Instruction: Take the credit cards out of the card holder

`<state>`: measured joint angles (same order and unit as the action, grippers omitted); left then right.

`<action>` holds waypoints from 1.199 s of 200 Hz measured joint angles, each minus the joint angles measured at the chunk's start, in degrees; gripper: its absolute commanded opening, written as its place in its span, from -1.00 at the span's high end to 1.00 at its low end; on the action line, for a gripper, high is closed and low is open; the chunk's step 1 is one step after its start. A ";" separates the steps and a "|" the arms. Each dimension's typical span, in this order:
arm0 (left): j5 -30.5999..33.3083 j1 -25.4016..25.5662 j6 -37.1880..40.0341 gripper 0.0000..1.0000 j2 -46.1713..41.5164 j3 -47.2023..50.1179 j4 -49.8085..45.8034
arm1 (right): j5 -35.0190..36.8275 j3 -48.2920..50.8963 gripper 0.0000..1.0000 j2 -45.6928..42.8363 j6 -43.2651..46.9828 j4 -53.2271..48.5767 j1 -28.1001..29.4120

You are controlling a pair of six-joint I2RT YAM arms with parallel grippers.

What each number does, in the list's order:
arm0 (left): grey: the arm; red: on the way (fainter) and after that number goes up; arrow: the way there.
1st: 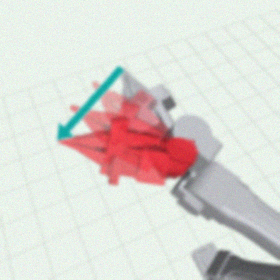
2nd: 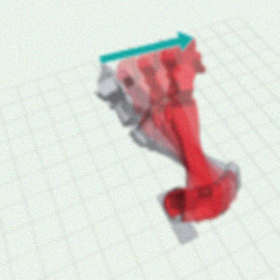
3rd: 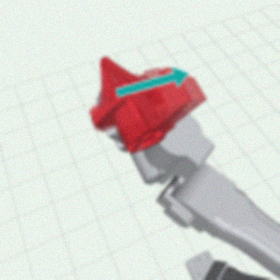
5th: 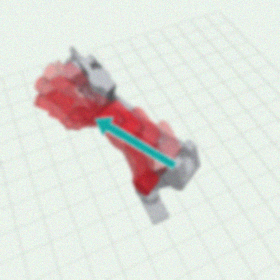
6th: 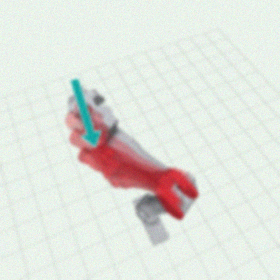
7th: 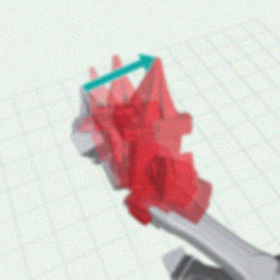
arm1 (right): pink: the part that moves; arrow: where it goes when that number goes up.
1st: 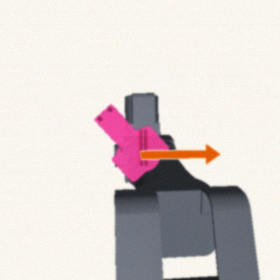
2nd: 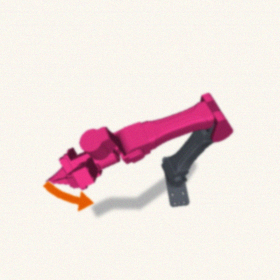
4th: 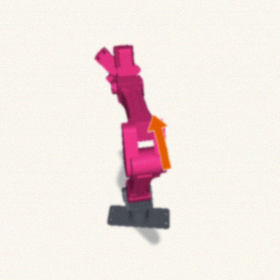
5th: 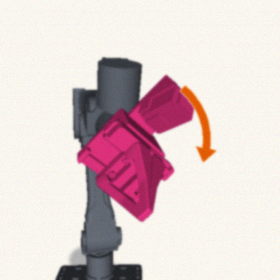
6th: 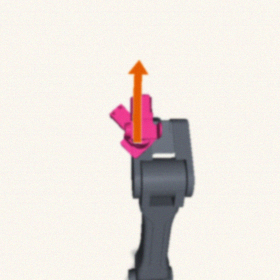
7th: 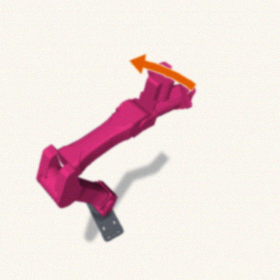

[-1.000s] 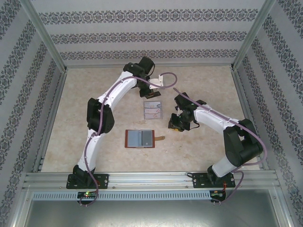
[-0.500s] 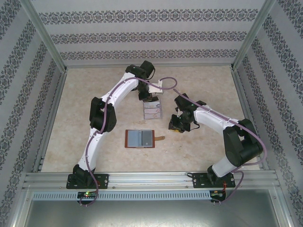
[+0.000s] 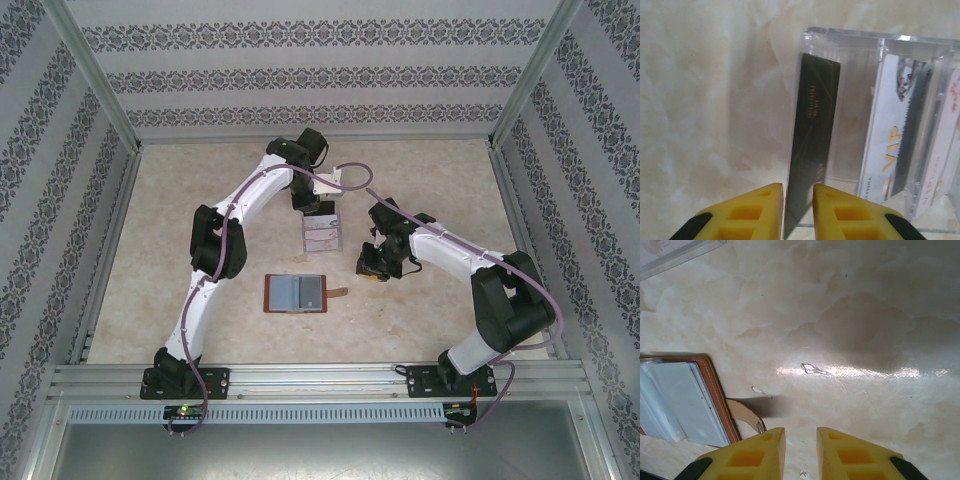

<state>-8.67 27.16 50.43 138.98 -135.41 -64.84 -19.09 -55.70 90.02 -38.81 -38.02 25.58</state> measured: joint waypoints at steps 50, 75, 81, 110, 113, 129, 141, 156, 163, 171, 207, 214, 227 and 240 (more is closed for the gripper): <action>1.25 -0.79 -2.29 0.46 -0.02 0.00 2.21 | 0.00 0.02 0.49 0.00 0.00 0.02 0.02; 1.95 -1.03 -3.48 0.55 -0.07 0.02 3.32 | 0.00 0.02 0.49 0.00 0.00 0.02 0.02; 2.23 -1.03 -3.76 0.56 -0.09 0.04 3.82 | 0.00 0.02 0.49 0.00 0.00 0.02 0.02; 3.32 -1.05 -5.11 0.57 -1.44 2.78 7.34 | 0.00 0.02 0.49 0.00 0.00 0.04 0.02; 3.32 -1.05 -5.22 0.57 -1.57 3.02 7.50 | 0.00 0.00 0.49 0.00 0.00 0.04 0.02; 3.28 -1.05 -5.53 0.57 -2.01 3.80 7.91 | 0.00 0.02 0.49 0.00 0.00 0.04 0.02; 3.15 -1.05 -5.73 0.58 -2.08 3.91 7.93 | 0.00 0.02 0.49 0.00 0.00 0.04 0.02; 3.13 -1.05 -6.16 0.61 -2.10 3.98 7.93 | 0.00 0.02 0.49 0.00 0.00 0.07 0.04; 3.15 -1.05 -6.73 0.64 -2.10 4.07 7.93 | 0.00 0.02 0.49 0.00 0.00 0.07 0.04; 3.19 -1.05 -7.61 0.67 -2.10 4.07 7.93 | 0.00 0.00 0.49 0.00 0.00 0.07 0.07; 3.87 -1.49 -15.52 0.67 -2.49 4.59 8.50 | -0.02 -0.02 0.49 0.04 0.00 0.09 0.55; 3.82 -1.81 -18.05 0.67 -2.97 5.14 8.92 | -0.02 -0.09 0.49 0.13 0.00 0.09 0.85; 3.80 -2.47 -22.47 0.63 -4.09 6.40 9.62 | -0.04 -0.44 0.49 0.55 0.00 0.09 1.38; 3.78 -3.26 -27.34 0.63 -5.27 7.34 10.05 | -0.04 -0.87 0.49 1.01 -0.02 0.24 2.05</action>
<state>-4.89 23.90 23.09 133.71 -128.07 -54.78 -19.14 -56.58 91.02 -38.83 -37.78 27.64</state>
